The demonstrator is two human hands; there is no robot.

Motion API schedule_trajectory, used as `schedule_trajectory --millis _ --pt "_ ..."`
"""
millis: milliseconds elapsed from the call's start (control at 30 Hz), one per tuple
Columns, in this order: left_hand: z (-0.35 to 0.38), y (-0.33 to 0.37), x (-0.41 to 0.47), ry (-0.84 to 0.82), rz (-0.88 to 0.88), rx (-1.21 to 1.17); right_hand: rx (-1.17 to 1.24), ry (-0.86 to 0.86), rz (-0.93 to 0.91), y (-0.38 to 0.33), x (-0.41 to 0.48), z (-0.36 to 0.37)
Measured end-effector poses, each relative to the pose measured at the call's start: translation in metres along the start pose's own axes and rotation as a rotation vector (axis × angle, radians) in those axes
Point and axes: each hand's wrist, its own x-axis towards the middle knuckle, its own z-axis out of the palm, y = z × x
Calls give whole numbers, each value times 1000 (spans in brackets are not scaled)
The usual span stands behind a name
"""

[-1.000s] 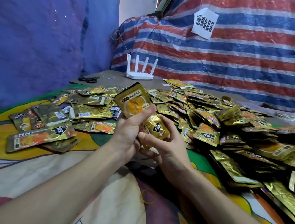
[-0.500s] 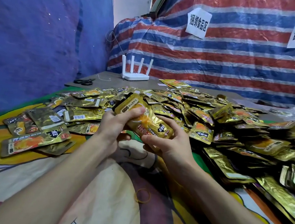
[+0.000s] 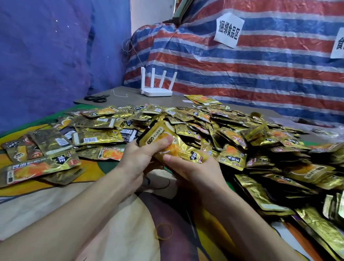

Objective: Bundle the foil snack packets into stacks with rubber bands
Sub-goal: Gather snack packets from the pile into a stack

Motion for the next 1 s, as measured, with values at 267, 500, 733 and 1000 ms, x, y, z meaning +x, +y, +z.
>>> schedule_trajectory --millis 267,500,733,1000 --pt "0 -3 4 86 -34 264 -73 7 -57 -11 4 -22" --pt "-3 -3 -1 151 650 744 -342 401 -229 -25 9 -38" --pt "3 -11 -10 -151 669 799 -777 594 -379 -37 31 -68" --pt "6 -14 -13 -385 620 844 -1507 654 -125 -32 37 -73"
